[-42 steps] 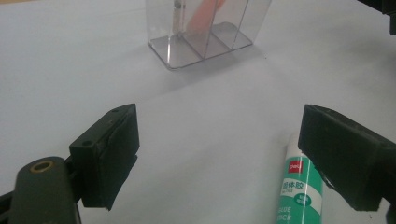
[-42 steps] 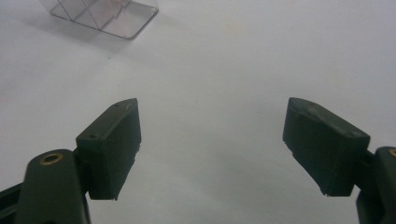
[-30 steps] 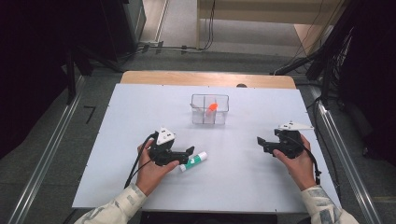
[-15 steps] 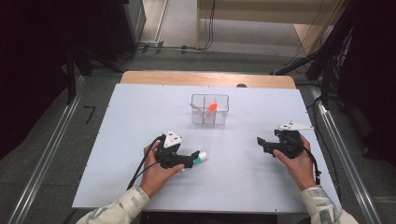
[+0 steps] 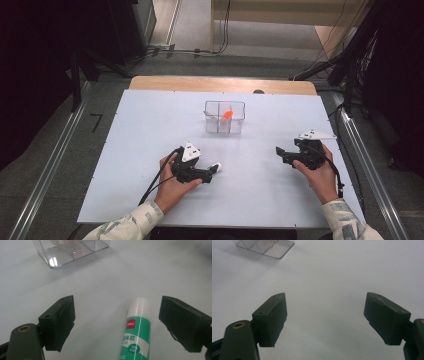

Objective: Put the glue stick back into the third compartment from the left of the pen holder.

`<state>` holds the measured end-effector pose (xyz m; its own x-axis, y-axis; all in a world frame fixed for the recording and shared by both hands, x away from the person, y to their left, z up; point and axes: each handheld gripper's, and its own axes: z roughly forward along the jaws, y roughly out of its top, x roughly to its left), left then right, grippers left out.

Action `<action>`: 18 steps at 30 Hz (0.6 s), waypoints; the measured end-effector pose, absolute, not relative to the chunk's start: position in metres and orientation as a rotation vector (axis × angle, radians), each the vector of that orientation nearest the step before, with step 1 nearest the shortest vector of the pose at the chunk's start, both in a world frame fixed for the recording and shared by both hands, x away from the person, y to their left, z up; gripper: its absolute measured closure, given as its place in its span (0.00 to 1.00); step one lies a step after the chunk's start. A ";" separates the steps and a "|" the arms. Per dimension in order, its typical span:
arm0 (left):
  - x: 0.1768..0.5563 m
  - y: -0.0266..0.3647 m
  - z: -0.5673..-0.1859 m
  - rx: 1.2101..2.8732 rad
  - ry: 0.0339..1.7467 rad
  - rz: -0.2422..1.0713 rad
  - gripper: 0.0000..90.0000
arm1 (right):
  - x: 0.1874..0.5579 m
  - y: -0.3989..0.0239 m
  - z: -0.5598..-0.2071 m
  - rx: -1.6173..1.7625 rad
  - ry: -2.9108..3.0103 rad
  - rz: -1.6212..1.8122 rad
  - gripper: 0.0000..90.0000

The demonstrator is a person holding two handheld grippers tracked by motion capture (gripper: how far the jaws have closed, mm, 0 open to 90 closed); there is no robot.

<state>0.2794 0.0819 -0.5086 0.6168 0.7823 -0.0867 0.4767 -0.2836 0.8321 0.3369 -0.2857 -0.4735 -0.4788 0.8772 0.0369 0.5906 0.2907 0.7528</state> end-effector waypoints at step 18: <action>0.278 0.068 -0.517 2.003 0.949 0.433 0.19 | 0.337 -0.285 -0.474 1.316 2.187 1.020 0.19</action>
